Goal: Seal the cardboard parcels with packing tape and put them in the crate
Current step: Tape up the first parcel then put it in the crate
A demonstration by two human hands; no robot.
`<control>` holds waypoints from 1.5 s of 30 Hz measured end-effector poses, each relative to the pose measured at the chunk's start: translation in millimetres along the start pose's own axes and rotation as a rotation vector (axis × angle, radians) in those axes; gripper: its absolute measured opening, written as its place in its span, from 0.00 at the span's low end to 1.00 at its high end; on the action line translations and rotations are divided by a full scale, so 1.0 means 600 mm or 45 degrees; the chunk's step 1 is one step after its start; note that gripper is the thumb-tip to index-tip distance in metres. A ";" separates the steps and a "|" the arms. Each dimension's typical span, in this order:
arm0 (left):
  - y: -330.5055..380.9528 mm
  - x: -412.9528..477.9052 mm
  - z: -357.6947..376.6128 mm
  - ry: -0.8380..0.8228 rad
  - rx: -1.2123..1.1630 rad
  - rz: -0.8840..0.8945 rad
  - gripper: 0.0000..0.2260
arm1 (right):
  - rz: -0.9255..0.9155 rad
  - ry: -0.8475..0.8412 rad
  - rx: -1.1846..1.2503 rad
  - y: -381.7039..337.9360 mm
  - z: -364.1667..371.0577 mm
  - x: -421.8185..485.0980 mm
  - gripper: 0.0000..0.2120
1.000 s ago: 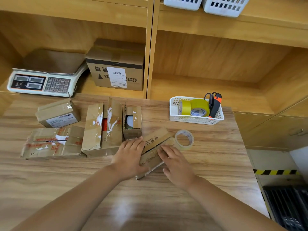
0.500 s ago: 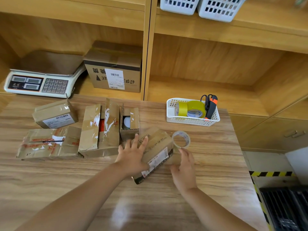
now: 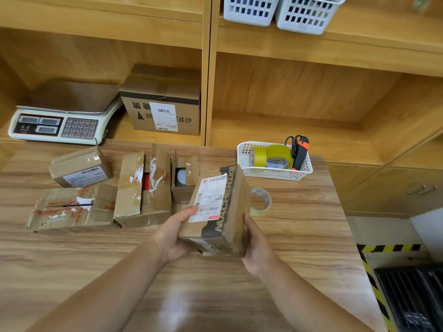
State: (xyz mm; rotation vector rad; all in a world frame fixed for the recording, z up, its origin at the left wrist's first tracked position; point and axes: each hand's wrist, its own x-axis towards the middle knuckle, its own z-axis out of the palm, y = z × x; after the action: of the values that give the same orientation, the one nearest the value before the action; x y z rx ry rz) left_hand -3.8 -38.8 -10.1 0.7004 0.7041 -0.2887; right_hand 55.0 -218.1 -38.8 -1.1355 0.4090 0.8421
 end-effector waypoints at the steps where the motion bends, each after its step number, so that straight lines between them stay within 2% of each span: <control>1: 0.001 0.000 0.001 -0.014 -0.037 0.015 0.19 | 0.044 -0.035 0.085 -0.008 0.008 -0.002 0.24; 5: 0.006 -0.002 0.006 -0.100 -0.087 0.033 0.16 | 0.134 -0.109 0.249 -0.030 0.029 -0.004 0.26; 10: 0.014 0.001 0.000 -0.120 -0.088 0.034 0.18 | 0.113 -0.226 0.314 -0.051 0.035 -0.011 0.13; 12: 0.018 0.002 -0.010 -0.109 -0.070 0.010 0.19 | 0.079 -0.260 0.263 -0.053 0.034 -0.014 0.11; 16: 0.025 0.005 -0.024 -0.047 0.055 -0.005 0.18 | 0.040 -0.260 0.063 -0.050 0.032 -0.011 0.29; 22: 0.032 0.008 -0.012 0.011 0.182 -0.029 0.20 | -0.011 -0.230 -0.036 -0.046 0.052 -0.013 0.33; 26: 0.033 0.012 -0.007 0.014 0.276 0.031 0.21 | -0.089 -0.139 -0.080 -0.046 0.063 -0.025 0.23; 32: 0.032 0.015 -0.016 -0.082 0.371 0.119 0.27 | -0.139 -0.139 -0.185 -0.055 0.060 -0.029 0.23; 35: 0.038 0.016 -0.023 -0.122 0.430 0.203 0.37 | -0.013 -0.213 -0.208 -0.072 0.059 -0.037 0.10; 36: 0.040 0.017 -0.023 -0.135 0.429 0.221 0.39 | 0.033 -0.224 -0.186 -0.077 0.059 -0.038 0.11; 39: 0.038 0.024 -0.024 -0.189 0.420 0.251 0.44 | 0.071 -0.203 -0.176 -0.079 0.058 -0.030 0.21; 45: 0.033 0.026 -0.021 -0.283 0.395 0.238 0.48 | -0.019 -0.192 -0.159 -0.070 0.057 -0.019 0.27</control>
State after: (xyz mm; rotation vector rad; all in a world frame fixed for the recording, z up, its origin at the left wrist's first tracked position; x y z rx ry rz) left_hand 10.5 -15.9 -17.8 1.0060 0.3807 -0.3014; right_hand 75.6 -198.3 8.4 -1.1797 0.2252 0.9433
